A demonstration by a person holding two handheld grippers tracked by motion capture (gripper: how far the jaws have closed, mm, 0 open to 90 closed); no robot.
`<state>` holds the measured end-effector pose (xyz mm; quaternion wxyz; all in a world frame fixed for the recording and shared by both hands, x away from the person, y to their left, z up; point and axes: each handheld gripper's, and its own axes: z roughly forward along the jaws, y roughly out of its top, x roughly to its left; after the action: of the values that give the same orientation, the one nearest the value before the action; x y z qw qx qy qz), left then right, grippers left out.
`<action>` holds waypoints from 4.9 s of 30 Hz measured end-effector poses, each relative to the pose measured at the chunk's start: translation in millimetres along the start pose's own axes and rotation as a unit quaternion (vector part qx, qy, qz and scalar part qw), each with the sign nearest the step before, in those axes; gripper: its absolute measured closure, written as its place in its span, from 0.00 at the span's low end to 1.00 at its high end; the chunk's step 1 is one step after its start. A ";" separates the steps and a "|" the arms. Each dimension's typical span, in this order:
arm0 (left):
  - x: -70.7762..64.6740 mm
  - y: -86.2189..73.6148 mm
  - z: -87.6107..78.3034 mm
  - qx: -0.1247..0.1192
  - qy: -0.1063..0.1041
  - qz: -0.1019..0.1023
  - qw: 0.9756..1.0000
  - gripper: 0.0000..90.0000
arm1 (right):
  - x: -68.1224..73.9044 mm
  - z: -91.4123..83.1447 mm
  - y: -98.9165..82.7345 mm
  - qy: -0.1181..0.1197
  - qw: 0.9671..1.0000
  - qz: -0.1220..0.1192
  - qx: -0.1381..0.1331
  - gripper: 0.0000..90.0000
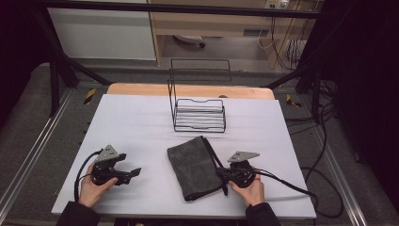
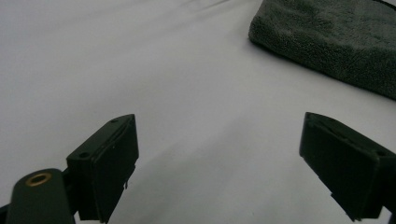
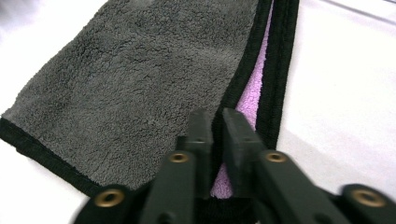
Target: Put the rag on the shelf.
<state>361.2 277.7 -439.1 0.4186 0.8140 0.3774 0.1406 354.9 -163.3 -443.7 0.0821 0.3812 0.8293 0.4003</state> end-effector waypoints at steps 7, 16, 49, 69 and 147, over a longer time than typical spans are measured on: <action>-0.4 0.1 0.3 0.000 -0.001 0.000 1.000 0.13 | -2.9 -15.1 5.9 -0.035 0.999 -0.002 -0.037 0.99; -1.1 0.3 0.8 0.001 -0.001 0.003 1.000 0.13 | -5.2 -13.3 3.9 -0.021 0.999 0.009 -0.028 0.83; -42.9 22.3 9.3 0.017 -0.013 -0.017 1.000 0.15 | -17.6 -9.3 -5.3 -0.053 0.999 0.006 0.003 0.69; -182.2 59.0 78.2 0.106 -0.095 0.048 0.989 0.59 | -20.2 -12.1 -4.0 -0.045 0.998 0.009 -0.032 0.65; -56.7 83.9 63.6 0.051 -0.002 -0.021 0.998 0.18 | -18.9 -11.5 -3.8 -0.036 0.998 0.023 -0.051 0.03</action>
<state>399.2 169.1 -406.8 0.3805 0.8263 0.4004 0.1102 360.8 -184.9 -442.0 0.1215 0.4098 0.7954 0.4297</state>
